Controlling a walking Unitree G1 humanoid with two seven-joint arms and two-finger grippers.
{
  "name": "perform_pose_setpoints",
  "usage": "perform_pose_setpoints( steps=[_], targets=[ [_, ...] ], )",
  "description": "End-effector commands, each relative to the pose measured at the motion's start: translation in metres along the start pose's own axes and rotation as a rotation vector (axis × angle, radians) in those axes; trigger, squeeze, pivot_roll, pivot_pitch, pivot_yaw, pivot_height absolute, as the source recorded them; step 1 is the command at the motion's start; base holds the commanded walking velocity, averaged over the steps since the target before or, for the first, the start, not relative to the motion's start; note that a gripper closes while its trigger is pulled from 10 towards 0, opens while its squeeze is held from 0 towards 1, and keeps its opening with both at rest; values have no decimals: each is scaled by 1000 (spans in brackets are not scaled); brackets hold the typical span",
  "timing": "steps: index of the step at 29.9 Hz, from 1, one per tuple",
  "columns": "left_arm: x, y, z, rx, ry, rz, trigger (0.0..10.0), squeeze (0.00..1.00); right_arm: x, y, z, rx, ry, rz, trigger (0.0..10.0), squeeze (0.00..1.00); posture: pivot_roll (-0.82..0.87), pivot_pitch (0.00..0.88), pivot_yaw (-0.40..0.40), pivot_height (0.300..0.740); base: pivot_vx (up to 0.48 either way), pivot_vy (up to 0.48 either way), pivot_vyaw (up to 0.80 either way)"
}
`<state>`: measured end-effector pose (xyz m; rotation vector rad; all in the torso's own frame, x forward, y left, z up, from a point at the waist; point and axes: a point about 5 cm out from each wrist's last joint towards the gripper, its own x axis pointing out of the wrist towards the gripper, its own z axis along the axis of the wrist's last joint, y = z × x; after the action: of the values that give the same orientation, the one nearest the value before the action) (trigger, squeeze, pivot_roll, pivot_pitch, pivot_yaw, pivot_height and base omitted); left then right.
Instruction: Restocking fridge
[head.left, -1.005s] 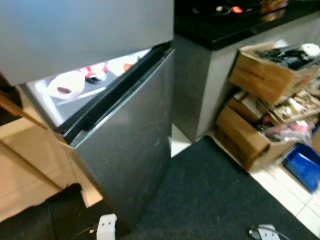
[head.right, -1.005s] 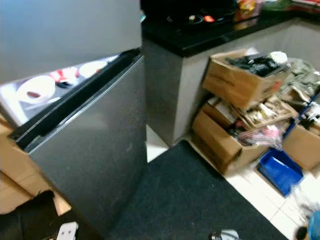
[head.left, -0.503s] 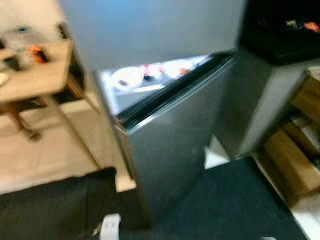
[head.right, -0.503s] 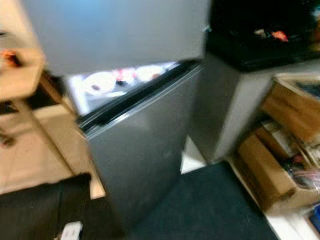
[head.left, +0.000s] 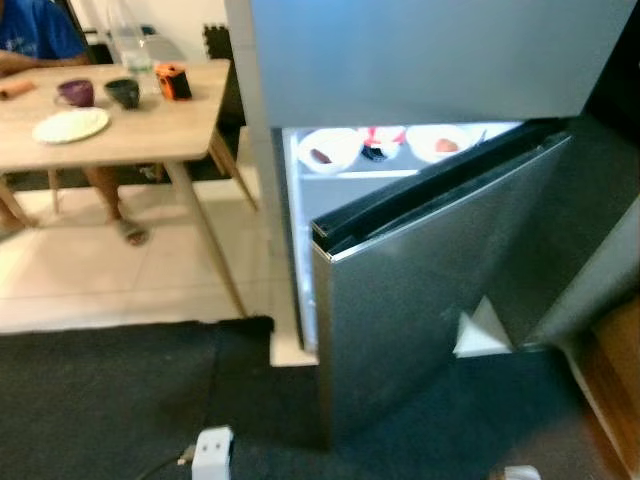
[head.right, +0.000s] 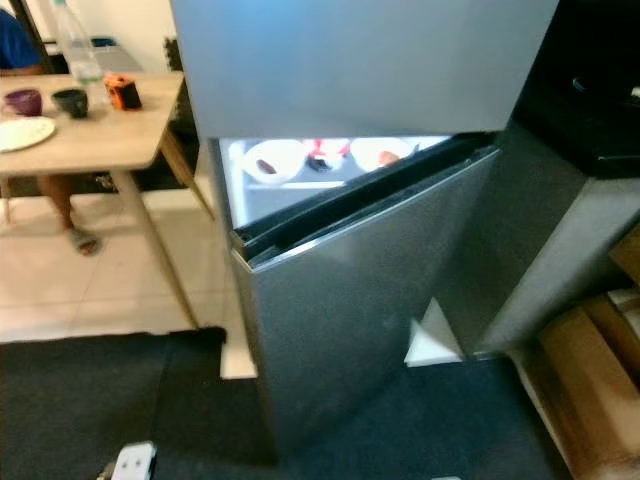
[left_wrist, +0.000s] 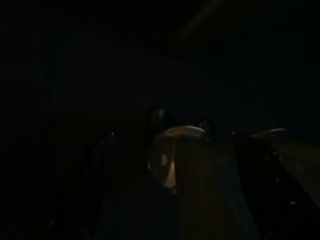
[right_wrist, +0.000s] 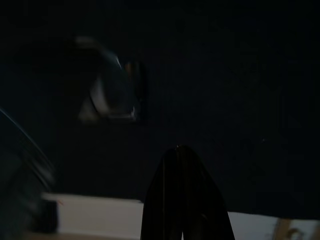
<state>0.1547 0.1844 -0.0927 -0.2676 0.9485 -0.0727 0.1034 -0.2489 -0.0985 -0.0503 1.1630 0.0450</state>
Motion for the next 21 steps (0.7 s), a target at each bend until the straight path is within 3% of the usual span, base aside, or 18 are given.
perform_pose_setpoints(
  steps=[1,14,17,21],
  targets=[
    [-3,3,-11,-1,38,12,10000,0,1,1,5,-6,-17,0,10000,0,-100,89,-5,740,0,0,719],
    [-3,4,-10,3,38,15,10000,0,1,0,4,-7,-20,-7,10000,0,-100,83,-4,740,0,0,719],
    [-3,4,-9,7,38,9,10000,0,1,-1,6,9,-29,-39,10000,0,-103,86,-3,740,0,0,321],
    [-3,2,-11,20,53,-23,10000,0,1,-2,10,20,-49,-46,10000,0,-102,88,-2,740,0,-442,0]
  ],
)
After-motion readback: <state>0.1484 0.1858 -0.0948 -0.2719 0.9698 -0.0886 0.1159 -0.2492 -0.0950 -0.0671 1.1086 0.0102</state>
